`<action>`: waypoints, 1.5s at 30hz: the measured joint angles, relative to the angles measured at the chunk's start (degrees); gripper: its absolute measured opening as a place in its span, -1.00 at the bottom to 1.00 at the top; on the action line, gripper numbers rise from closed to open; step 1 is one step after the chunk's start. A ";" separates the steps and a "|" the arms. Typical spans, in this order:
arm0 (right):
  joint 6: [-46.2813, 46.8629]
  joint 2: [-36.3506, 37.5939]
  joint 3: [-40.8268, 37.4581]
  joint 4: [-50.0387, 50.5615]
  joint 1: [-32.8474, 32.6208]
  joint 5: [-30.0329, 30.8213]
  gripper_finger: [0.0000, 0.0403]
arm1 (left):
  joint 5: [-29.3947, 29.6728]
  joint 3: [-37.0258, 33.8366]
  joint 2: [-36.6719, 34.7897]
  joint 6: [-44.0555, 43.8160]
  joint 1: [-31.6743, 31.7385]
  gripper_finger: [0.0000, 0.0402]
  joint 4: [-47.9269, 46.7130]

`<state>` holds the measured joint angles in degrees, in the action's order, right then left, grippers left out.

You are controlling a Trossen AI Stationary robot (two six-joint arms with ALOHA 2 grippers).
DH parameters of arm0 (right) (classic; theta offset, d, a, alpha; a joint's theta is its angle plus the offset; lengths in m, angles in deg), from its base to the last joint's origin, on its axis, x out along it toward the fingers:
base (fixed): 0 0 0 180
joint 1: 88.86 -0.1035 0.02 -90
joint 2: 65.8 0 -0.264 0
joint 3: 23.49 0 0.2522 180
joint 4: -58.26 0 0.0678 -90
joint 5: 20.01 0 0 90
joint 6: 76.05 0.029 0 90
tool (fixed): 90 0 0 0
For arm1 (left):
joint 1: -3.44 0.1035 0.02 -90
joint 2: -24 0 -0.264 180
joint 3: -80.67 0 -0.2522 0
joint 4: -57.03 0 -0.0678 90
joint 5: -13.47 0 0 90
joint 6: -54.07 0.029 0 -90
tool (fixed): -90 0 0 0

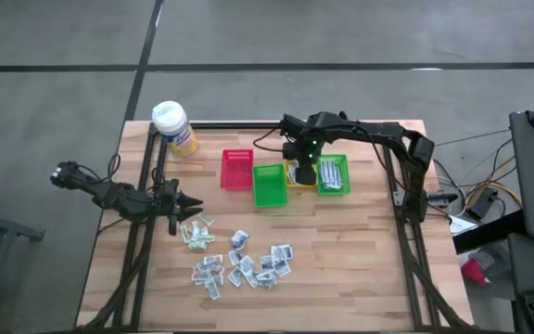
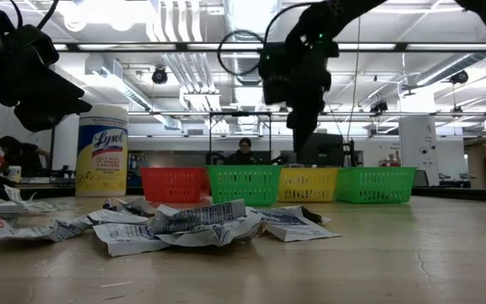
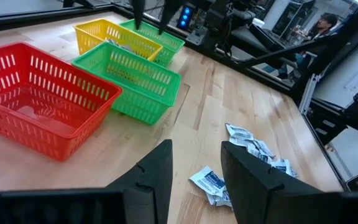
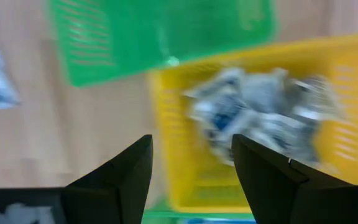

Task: Pick & Place First Aid Supplies
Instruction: Put the alcohol pad into the yellow basket

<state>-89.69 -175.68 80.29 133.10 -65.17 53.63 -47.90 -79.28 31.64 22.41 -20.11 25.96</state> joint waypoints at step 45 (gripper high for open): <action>24.92 0.94 3.91 -30.21 -30.55 1.70 0.07 | -0.01 0.00 0.00 -0.07 0.01 -0.35 0.11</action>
<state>-64.77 -174.74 84.20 102.89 -95.71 55.34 -47.91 -79.28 31.64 22.34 -20.10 26.07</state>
